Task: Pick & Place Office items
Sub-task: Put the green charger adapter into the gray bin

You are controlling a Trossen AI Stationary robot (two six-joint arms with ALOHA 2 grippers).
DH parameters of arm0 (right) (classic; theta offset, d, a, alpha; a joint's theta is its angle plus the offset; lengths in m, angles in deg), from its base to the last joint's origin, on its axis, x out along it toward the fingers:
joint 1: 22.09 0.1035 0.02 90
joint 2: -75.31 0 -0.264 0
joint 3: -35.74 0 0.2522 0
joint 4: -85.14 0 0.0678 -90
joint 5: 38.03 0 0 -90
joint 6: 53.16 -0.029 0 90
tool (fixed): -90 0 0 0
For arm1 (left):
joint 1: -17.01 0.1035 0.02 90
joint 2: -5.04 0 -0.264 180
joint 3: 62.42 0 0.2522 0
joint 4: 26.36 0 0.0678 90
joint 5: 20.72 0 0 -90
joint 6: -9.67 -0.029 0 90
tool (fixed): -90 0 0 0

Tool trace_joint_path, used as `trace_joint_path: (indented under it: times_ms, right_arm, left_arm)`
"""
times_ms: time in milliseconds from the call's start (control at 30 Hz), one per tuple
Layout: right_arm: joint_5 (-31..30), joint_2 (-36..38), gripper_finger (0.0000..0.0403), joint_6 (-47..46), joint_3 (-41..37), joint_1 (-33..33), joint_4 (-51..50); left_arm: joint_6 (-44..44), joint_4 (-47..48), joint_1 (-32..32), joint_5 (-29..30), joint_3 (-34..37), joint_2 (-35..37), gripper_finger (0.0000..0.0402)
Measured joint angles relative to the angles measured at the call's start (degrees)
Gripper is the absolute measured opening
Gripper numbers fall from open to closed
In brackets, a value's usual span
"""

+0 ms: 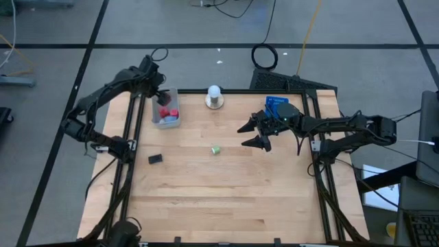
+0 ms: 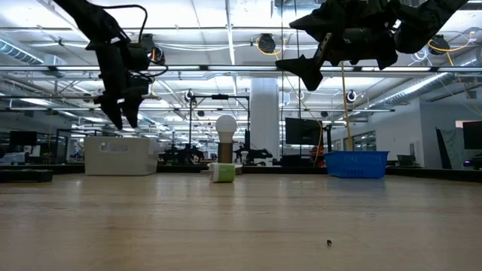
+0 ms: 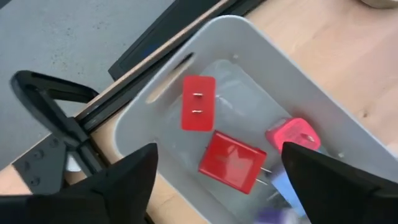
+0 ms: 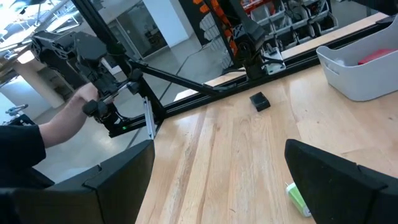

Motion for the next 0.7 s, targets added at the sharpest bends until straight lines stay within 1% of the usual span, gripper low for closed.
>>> trace_joint_path:
  times_ms: [167, 333, 433, 633, 700]
  right_arm:
    - [-0.1, 0.0, 0.0352, 0.0, 0.0, 0.76, 0.0]
    - [-0.26, 0.0, 0.0352, 0.02, 0.0, 2.09, 0.0]
    - [-2.32, 0.0, 0.0352, 0.02, 0.0, 2.79, -0.02]
    - [-3.22, 0.0, 0.0352, 0.02, 0.0, 3.03, -0.24]
    - [-4.59, 0.0, 0.0352, 0.02, 0.0, 3.03, -0.24]
  left_arm:
    - [0.22, 1.86, -3.19, -0.02, 0.0, 0.0, 0.035]
    - [1.89, 3.35, -8.4, -0.11, 0.02, 0.02, 0.035]
    - [2.48, 3.61, -11.7, -0.11, 0.06, 0.33, 0.0351]
    - [5.68, 3.36, -18.68, -0.68, 0.07, 3.26, 0.0351]
    - [7.03, 3.36, -20.95, -0.75, 0.07, 4.59, 0.0351]
